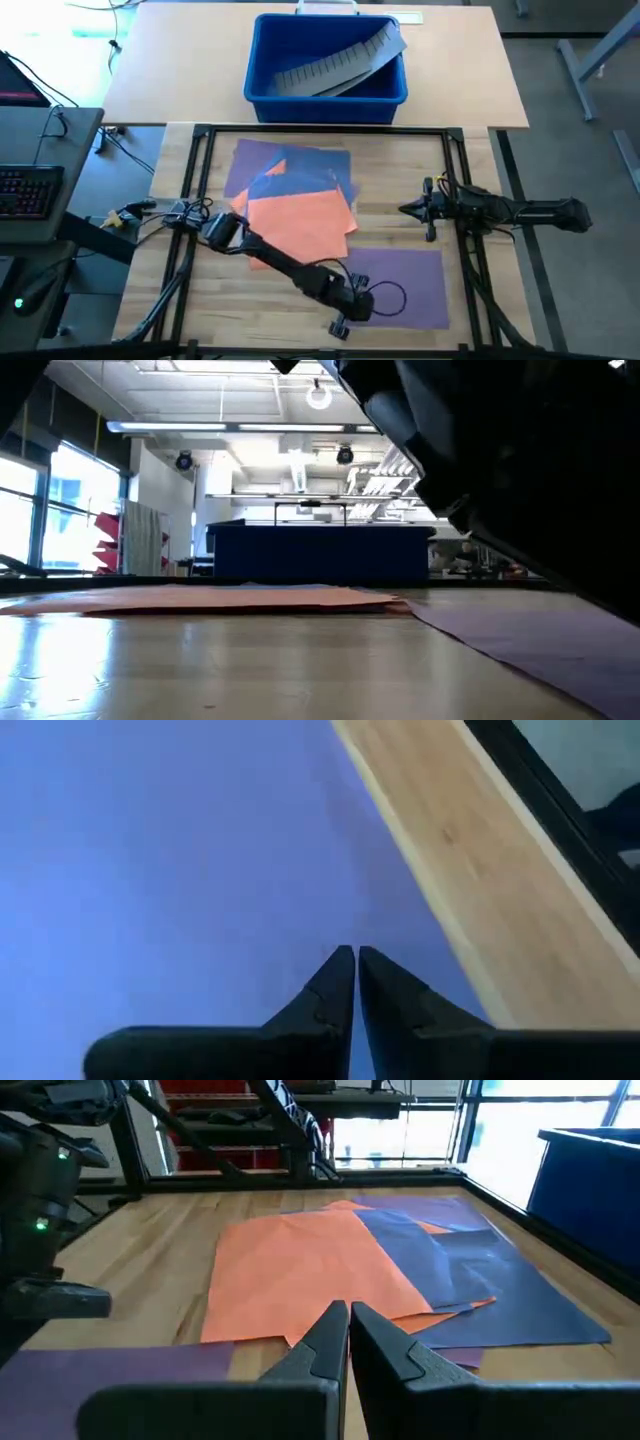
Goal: Organize paper
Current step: Move the purple paper to the bottom right of the table
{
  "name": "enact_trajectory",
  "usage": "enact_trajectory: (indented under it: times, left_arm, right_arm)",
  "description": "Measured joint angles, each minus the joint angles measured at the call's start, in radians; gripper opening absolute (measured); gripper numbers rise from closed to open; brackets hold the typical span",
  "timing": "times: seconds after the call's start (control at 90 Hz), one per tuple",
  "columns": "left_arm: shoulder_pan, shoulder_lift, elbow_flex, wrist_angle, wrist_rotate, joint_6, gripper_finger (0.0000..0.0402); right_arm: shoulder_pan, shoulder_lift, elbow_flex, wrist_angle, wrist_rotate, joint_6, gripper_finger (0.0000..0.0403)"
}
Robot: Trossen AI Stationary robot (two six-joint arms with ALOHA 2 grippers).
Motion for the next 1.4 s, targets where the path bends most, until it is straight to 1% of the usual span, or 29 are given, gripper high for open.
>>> enact_trajectory:
  times: [0.089, 0.233, 0.311, 0.4, 0.544, 0.733, 0.844, 0.967, 1.067, 1.2, 1.4]
  left_arm:
    - [-0.011, 0.0, 0.0, 0.003, -0.013, -0.008, 0.0]
    - [-0.024, -0.006, 0.0, 0.021, -0.153, -0.023, 0.0]
    - [-0.01, -0.012, 0.005, 0.058, -0.179, -0.077, 0.0]
    - [0.017, -0.006, 0.007, 0.071, -0.179, -0.131, 0.0]
    - [0.049, 0.029, 0.003, 0.068, -0.15, -0.132, 0.0]
    - [0.035, 0.046, 0.008, 0.066, -0.108, -0.146, 0.0]
    - [0.013, 0.046, 0.008, 0.07, -0.114, -0.15, 0.0]
    - [-0.006, 0.046, 0.008, 0.067, -0.113, -0.19, 0.0]
    - [-0.015, 0.047, 0.008, 0.064, -0.135, -0.225, 0.0]
    - [-0.009, 0.047, 0.007, 0.063, -0.156, -0.278, 0.0]
    - [0.024, 0.048, 0.007, 0.05, -0.161, -0.272, 0.0]
  right_arm:
    - [0.0, 0.0, 0.0, 0.0, 0.0, 0.0, 0.0]
    - [0.0, 0.0, 0.0, 0.0, 0.0, 0.0, 0.0]
    - [0.0, 0.0, 0.0, 0.0, 0.0, 0.0, 0.0]
    - [0.0, 0.0, 0.0, 0.0, 0.0, 0.0, 0.0]
    - [0.0, 0.0, 0.0, 0.0, 0.0, 0.0, 0.0]
    - [0.0, 0.0, 0.0, 0.0, 0.0, 0.0, 0.0]
    - [0.0, 0.0, 0.0, 0.0, 0.0, 0.0, 0.0]
    - [0.0, -0.001, 0.0, 0.0, 0.0, 0.0, 0.0]
    - [0.0, 0.0, 0.0, 0.0, 0.0, 0.0, 0.0]
    - [0.0, 0.0, 0.0, 0.0, 0.0, 0.0, 0.0]
    - [0.0, 0.0, 0.0, 0.0, 0.0, 0.0, 0.0]
